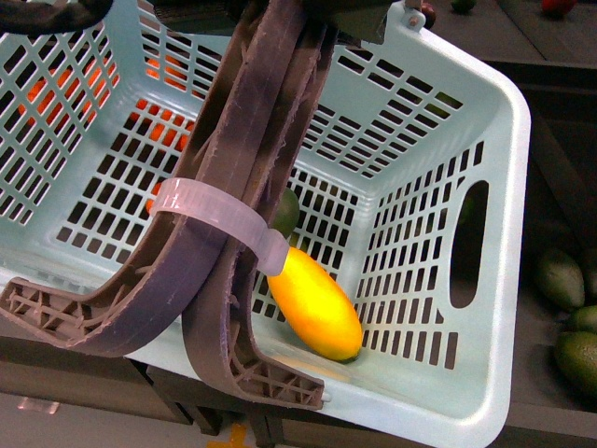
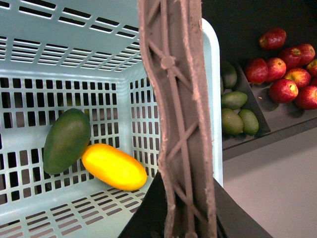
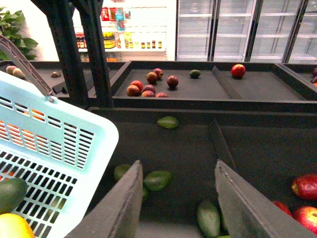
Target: Pick mango and avocado into basket
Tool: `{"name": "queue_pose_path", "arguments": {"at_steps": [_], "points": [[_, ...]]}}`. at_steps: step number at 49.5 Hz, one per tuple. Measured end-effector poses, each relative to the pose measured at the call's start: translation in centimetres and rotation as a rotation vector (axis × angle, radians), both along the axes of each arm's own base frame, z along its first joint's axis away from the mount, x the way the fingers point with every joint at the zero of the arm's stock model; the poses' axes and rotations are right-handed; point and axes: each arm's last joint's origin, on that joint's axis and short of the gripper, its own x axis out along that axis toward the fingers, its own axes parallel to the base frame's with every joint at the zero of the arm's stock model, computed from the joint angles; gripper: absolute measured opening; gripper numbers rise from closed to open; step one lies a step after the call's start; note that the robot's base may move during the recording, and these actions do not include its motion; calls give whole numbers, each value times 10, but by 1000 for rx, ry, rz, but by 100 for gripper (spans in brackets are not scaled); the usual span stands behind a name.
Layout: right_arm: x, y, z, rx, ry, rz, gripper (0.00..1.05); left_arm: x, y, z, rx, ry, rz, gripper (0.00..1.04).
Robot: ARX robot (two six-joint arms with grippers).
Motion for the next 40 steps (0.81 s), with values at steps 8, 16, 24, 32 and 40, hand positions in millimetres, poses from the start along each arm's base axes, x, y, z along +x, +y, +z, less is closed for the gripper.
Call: {"name": "queue_pose_path", "arguments": {"at_steps": [8, 16, 24, 32, 40], "points": [[0, 0, 0, 0, 0, -4, 82, -1, -2, 0, -2, 3, -17, 8], [0, 0, 0, 0, 0, -3, 97, -1, -2, 0, -5, 6, -20, 8], [0, 0, 0, 0, 3, -1, 97, -1, -2, 0, -4, 5, -14, 8], [0, 0, 0, 0, 0, -1, 97, -1, -1, 0, 4, -4, 1, 7], [0, 0, 0, 0, 3, 1, 97, 0, 1, 0, 8, -4, 5, 7]]}}
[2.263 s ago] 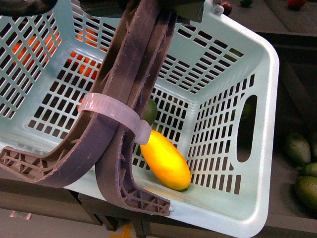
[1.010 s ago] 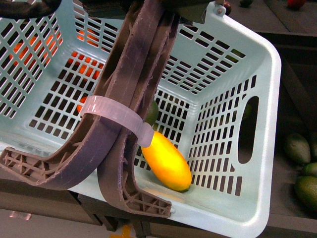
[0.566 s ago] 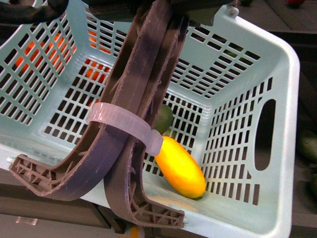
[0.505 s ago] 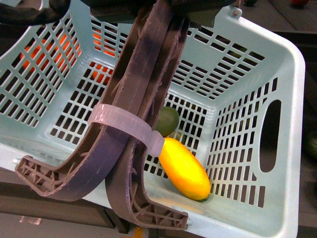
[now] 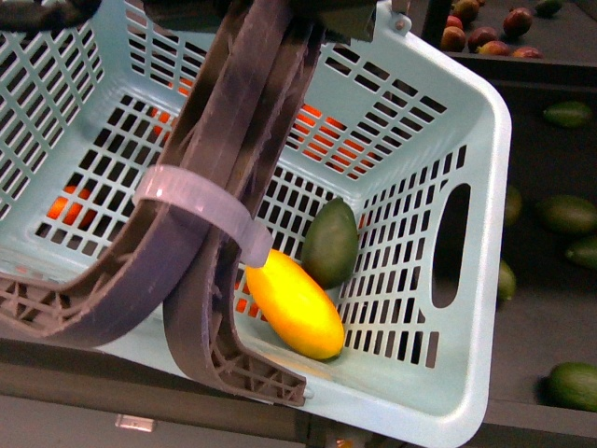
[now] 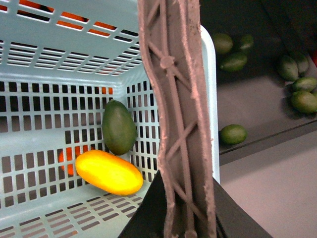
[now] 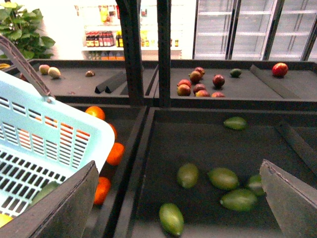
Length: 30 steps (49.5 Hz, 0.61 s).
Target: Pick mango and avocado into basket
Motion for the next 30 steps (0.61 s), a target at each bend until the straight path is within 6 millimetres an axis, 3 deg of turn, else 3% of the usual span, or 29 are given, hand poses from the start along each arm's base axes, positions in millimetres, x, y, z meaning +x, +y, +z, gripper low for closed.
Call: {"name": "queue_pose_path", "arguments": {"at_steps": [30], "points": [[0, 0, 0, 0, -2, -2, 97, 0, 0, 0, 0, 1, -1, 7]]}}
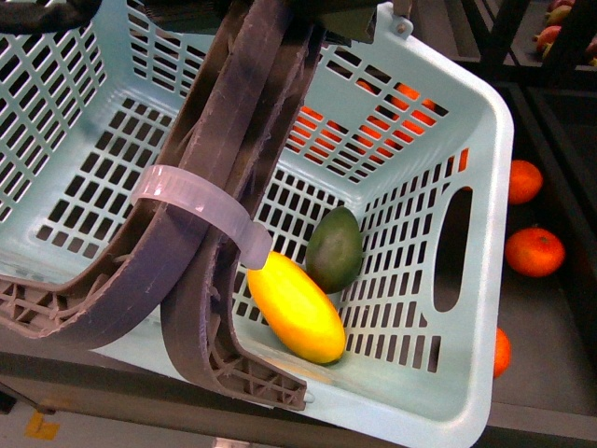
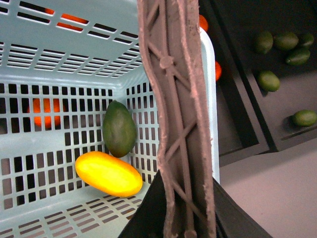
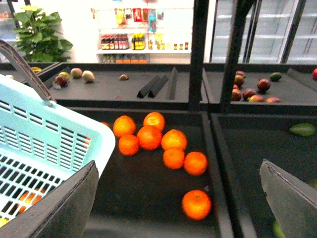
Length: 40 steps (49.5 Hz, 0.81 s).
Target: Pick mango and avocado into basket
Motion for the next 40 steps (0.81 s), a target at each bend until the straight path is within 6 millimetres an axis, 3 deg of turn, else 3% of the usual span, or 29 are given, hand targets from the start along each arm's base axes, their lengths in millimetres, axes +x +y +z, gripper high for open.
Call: {"name": "queue_pose_path", "arguments": {"at_steps": [40], "points": [[0, 0, 0, -1, 1, 5, 97, 3, 4, 0, 8, -8, 32, 7]]}}
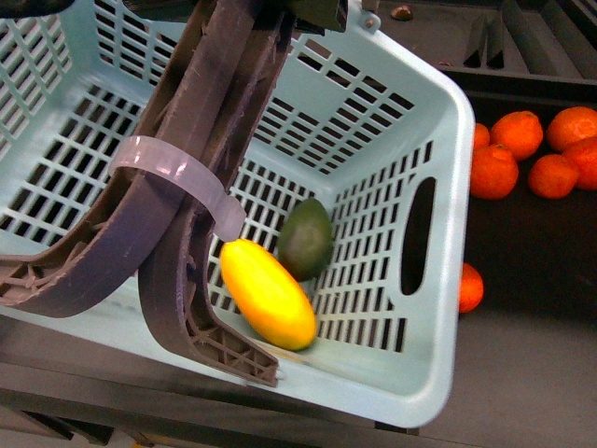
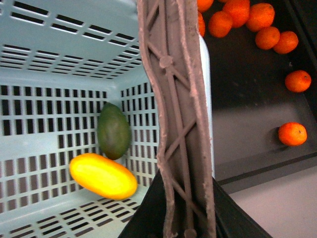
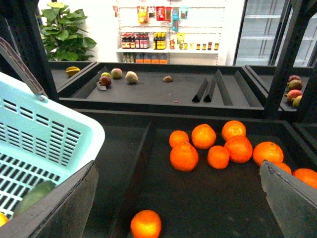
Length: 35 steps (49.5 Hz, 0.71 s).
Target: Pick mango and avocado into basket
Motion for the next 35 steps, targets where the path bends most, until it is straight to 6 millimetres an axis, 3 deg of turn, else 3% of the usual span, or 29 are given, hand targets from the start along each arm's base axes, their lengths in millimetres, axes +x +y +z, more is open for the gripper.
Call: {"name": "queue_pose_path", "arguments": {"at_steps": [15, 19, 25, 35], "points": [[0, 0, 0, 0, 0, -4, 97, 1, -4, -1, -16, -37, -42, 7], [0, 0, 0, 0, 0, -3, 97, 25, -14, -4, -60, -80, -16, 7], [0, 0, 0, 0, 0, -5, 97, 88, -18, -11, -190, -35, 305, 7], [0, 0, 0, 0, 0, -5, 97, 152, -10, -26, -445, 40, 692, 7]]}}
